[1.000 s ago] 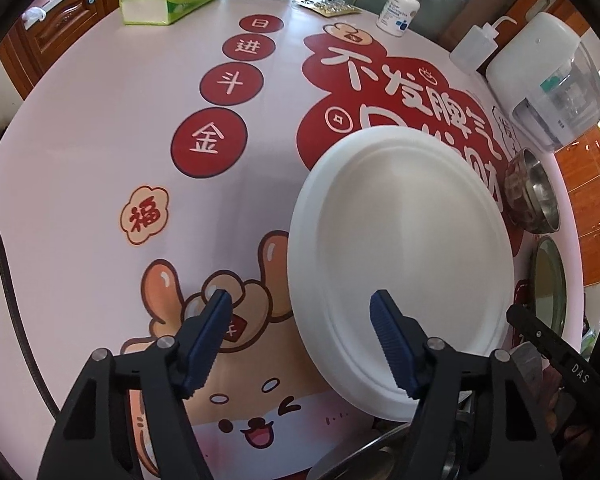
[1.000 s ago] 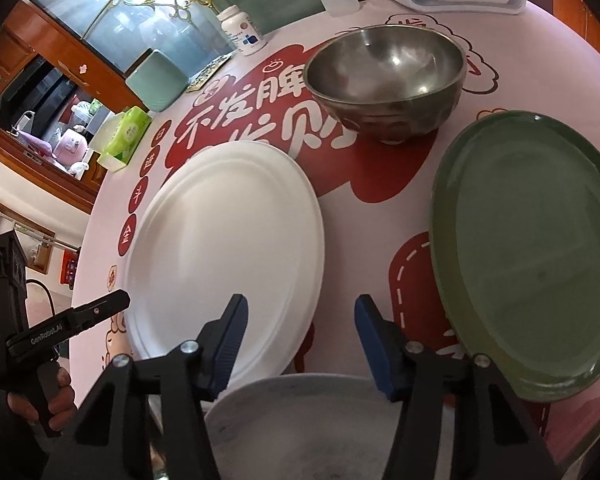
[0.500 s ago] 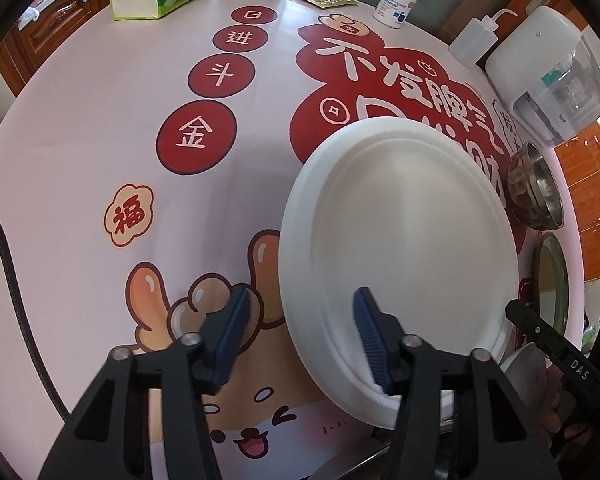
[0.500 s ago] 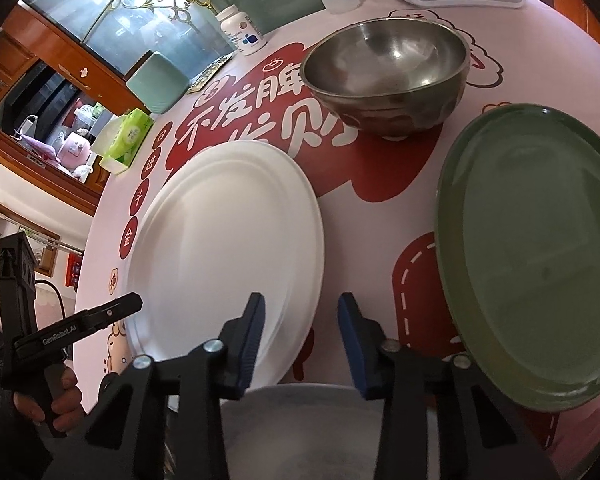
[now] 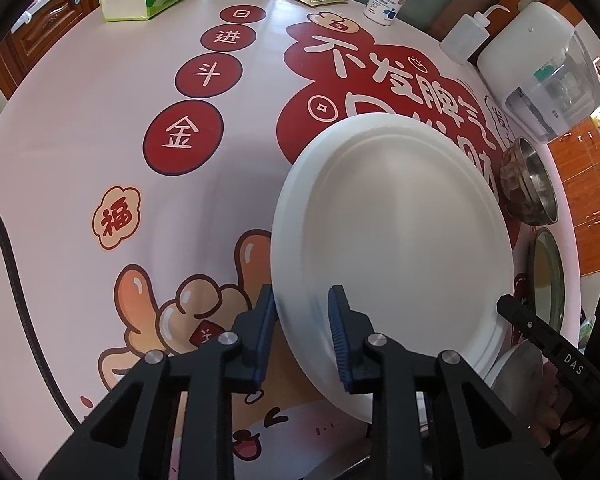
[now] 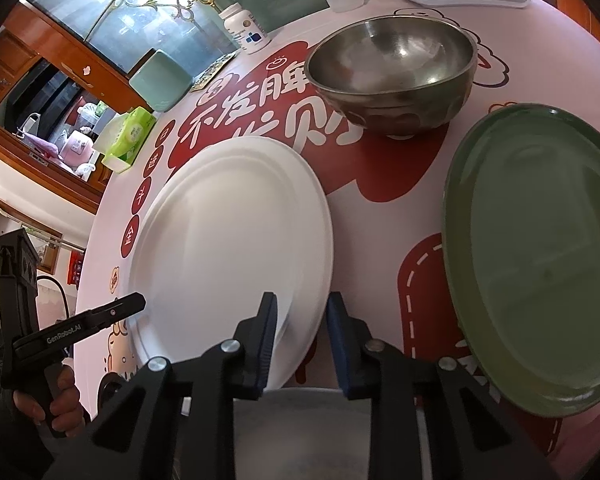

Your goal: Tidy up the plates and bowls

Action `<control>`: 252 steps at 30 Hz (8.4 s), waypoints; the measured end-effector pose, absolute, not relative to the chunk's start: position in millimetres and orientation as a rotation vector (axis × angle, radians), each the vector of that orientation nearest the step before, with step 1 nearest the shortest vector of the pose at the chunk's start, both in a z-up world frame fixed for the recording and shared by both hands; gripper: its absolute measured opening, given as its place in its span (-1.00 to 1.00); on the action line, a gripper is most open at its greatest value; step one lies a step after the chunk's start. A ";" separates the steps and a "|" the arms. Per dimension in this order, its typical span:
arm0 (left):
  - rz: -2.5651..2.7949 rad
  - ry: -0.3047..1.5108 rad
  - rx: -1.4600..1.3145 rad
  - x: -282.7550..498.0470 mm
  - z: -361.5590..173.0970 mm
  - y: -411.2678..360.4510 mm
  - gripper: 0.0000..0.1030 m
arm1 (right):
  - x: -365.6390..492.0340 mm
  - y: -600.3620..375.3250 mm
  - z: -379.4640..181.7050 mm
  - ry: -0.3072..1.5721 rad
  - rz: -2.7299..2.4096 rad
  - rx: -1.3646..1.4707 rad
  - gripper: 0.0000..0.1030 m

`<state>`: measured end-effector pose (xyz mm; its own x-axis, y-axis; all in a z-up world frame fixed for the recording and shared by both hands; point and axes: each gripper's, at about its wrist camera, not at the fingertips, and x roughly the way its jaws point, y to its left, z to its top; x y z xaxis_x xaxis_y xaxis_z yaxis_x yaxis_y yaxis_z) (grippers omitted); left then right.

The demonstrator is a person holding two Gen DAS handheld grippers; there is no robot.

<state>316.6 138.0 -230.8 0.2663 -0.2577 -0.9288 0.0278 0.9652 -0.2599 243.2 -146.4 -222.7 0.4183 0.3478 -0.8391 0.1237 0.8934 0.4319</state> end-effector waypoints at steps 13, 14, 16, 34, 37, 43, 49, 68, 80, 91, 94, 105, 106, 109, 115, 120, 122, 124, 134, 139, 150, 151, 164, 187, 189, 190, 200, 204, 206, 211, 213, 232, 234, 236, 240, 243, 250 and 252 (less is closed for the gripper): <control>-0.204 1.229 -0.196 315.9 -222.8 140.5 -0.54 | 239.8 -140.7 -215.7 1.110 0.126 0.448 -0.61; -0.208 1.218 -0.199 315.7 -221.1 141.6 -0.54 | 238.3 -140.2 -214.3 1.102 0.125 0.447 -0.61; -0.212 1.200 -0.208 315.2 -218.4 143.5 -0.54 | 237.0 -138.7 -210.6 1.085 0.123 0.442 -0.61; -0.255 1.037 -0.292 297.0 -175.5 169.2 -0.54 | 217.8 -117.0 -164.8 0.942 0.114 0.367 -0.61; -0.261 1.021 -0.306 291.2 -166.3 172.7 -0.54 | 212.9 -115.8 -154.8 0.915 0.114 0.367 -0.61; -0.269 0.972 -0.297 275.4 -142.8 174.8 -0.54 | 200.8 -114.7 -133.0 0.862 0.117 0.362 -0.61; -0.280 0.930 -0.284 256.7 -117.7 172.4 -0.54 | 184.4 -119.0 -111.8 0.805 0.119 0.387 -0.60; -0.293 0.857 -0.247 171.6 -58.3 141.4 -0.54 | 111.6 -149.7 -60.7 0.698 0.152 0.415 -0.60; -0.244 0.863 -0.265 102.2 -54.3 118.1 -0.54 | 62.9 -175.1 -57.9 0.709 0.210 0.413 -0.60; -0.236 0.891 -0.257 57.6 -60.8 90.0 -0.54 | 24.4 -201.7 -63.3 0.736 0.213 0.395 -0.60; -0.239 0.902 -0.249 49.5 -62.8 83.3 -0.54 | 15.6 -207.3 -67.6 0.748 0.206 0.397 -0.60; -0.301 0.949 -0.200 32.2 -70.2 67.4 -0.53 | -14.2 -219.9 -77.8 0.784 0.145 0.406 -0.60; -0.311 0.950 -0.194 31.1 -71.0 66.2 -0.53 | -16.9 -220.7 -78.4 0.785 0.137 0.407 -0.60; -0.340 0.958 -0.178 27.0 -73.7 63.3 -0.53 | -25.2 -220.5 -79.7 0.789 0.107 0.412 -0.60; -0.369 0.985 -0.165 11.0 -79.0 69.5 -0.53 | -52.3 -211.4 -80.9 0.811 0.067 0.413 -0.60; -0.393 1.016 -0.140 -5.3 -84.2 74.5 -0.53 | -78.9 -204.4 -83.4 0.824 0.029 0.427 -0.59; -0.404 1.025 -0.132 -11.7 -85.8 75.8 -0.53 | -89.4 -202.0 -84.4 0.831 0.015 0.430 -0.59; -0.414 1.036 -0.118 -19.5 -88.2 77.1 -0.53 | -97.9 -199.4 -86.1 0.841 0.002 0.434 -0.59; -0.426 1.096 -0.079 -47.5 -108.6 85.8 -0.52 | -129.6 -184.9 -104.2 0.902 -0.037 0.451 -0.59; -0.423 1.138 -0.053 -56.0 -124.9 88.5 -0.52 | -137.6 -179.7 -118.9 0.950 -0.053 0.465 -0.59; -0.397 1.227 -0.026 -56.4 -157.3 85.7 -0.51 | -139.4 -174.3 -141.3 1.049 -0.074 0.450 -0.59; -0.398 1.238 -0.024 -55.0 -160.3 85.1 -0.51 | -137.9 -175.1 -143.1 1.059 -0.074 0.450 -0.59; -0.351 1.336 -0.033 -40.5 -194.8 82.9 -0.50 | -118.3 -175.0 -166.4 1.166 -0.057 0.436 -0.59; -0.381 1.366 -0.003 -35.3 -200.9 74.7 -0.48 | -110.4 -174.7 -172.7 1.218 -0.084 0.406 -0.58; -0.382 1.366 -0.002 -36.6 -201.6 75.0 -0.48 | -111.7 -173.2 -172.9 1.220 -0.085 0.405 -0.58; -0.381 1.366 -0.003 -37.3 -202.0 75.8 -0.48 | -112.7 -172.2 -173.0 1.220 -0.085 0.404 -0.58; -0.375 1.374 -0.015 -39.0 -206.6 78.2 -0.48 | -112.5 -166.4 -177.1 1.213 -0.076 0.396 -0.58; -0.370 1.365 0.008 -34.5 -209.4 75.9 -0.47 | -104.5 -165.3 -180.5 1.211 -0.081 0.384 -0.58; -0.368 1.359 0.013 -30.8 -210.6 74.7 -0.47 | -102.6 -165.0 -180.8 1.206 -0.083 0.382 -0.58; -0.366 1.358 0.011 -21.6 -213.8 73.5 -0.47 | -95.9 -167.7 -185.6 1.216 -0.083 0.379 -0.58; -0.366 1.354 0.019 -20.3 -213.8 71.8 -0.47 | -94.3 -168.5 -186.4 1.213 -0.082 0.378 -0.58; -0.335 1.345 0.011 9.6 -216.9 61.4 -0.45 | -55.3 -173.2 -192.8 1.196 -0.089 0.295 -0.52; -0.334 1.350 0.005 9.4 -218.5 61.6 -0.45 | -54.7 -173.8 -193.8 1.201 -0.092 0.291 -0.51; -0.330 1.351 0.006 9.7 -219.9 57.6 -0.41 | -54.2 -173.9 -195.0 1.204 -0.090 0.293 -0.51; -0.320 1.342 0.022 9.9 -219.3 53.9 -0.37 | -52.9 -173.3 -195.0 1.208 -0.088 0.289 -0.43; -0.315 1.338 0.027 10.4 -218.1 55.3 -0.34 | -52.5 -173.1 -194.6 1.208 -0.092 0.289 -0.13; -0.301 1.328 0.045 4.8 -211.4 69.0 -0.19 | -59.1 -173.5 -192.3 1.202 -0.132 0.298 -0.06; -0.300 1.320 0.045 1.9 -208.4 73.5 -0.18 | -62.5 -173.3 -190.2 1.194 -0.145 0.301 -0.06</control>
<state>1.9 73.5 -208.4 0.2157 -0.1908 -0.9576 0.2417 0.9606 -0.1370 -62.5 -173.3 -190.2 0.3645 0.0475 -0.9300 0.2686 0.9509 0.1538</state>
